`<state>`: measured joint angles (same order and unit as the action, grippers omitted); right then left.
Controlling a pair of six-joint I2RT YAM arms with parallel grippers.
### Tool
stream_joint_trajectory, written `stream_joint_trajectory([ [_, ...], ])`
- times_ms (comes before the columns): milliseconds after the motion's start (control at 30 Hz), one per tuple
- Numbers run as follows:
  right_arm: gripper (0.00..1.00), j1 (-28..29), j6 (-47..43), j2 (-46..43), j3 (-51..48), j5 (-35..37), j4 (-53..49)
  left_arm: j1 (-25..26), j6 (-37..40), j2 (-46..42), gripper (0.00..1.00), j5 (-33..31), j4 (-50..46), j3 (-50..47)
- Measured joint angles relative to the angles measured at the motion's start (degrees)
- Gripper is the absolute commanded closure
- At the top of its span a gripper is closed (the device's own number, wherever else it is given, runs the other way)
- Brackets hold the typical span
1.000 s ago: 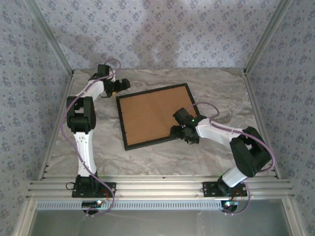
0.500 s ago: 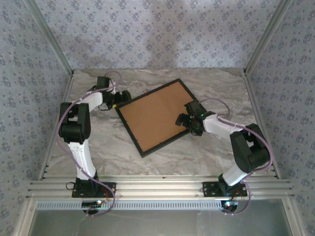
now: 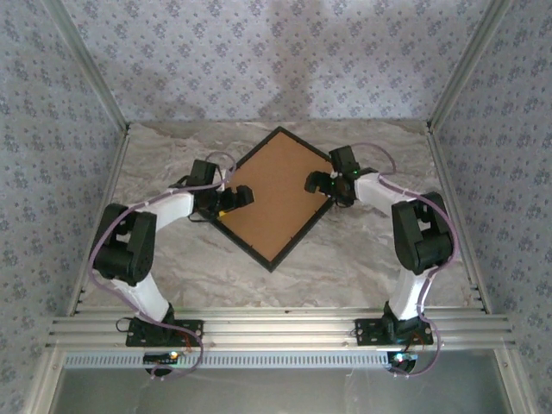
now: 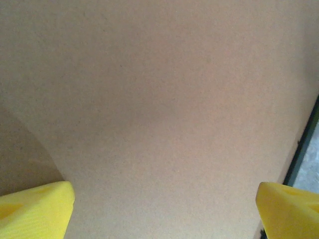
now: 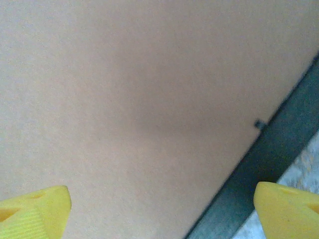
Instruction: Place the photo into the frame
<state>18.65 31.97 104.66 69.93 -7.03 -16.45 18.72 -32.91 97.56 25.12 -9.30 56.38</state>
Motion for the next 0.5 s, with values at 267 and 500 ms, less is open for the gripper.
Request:
stream_joint_trajectory([
  [267,0.00,-0.1,-3.2,-4.3,-0.3,0.3,-3.6,-3.2,1.0,-4.3,0.02,-5.7,-7.9,3.5],
  [500,0.00,4.6,-2.7,-14.0,-7.1,1.6,-6.2,-15.6,2.4,-1.6,0.02,-9.6,-6.8,10.0],
])
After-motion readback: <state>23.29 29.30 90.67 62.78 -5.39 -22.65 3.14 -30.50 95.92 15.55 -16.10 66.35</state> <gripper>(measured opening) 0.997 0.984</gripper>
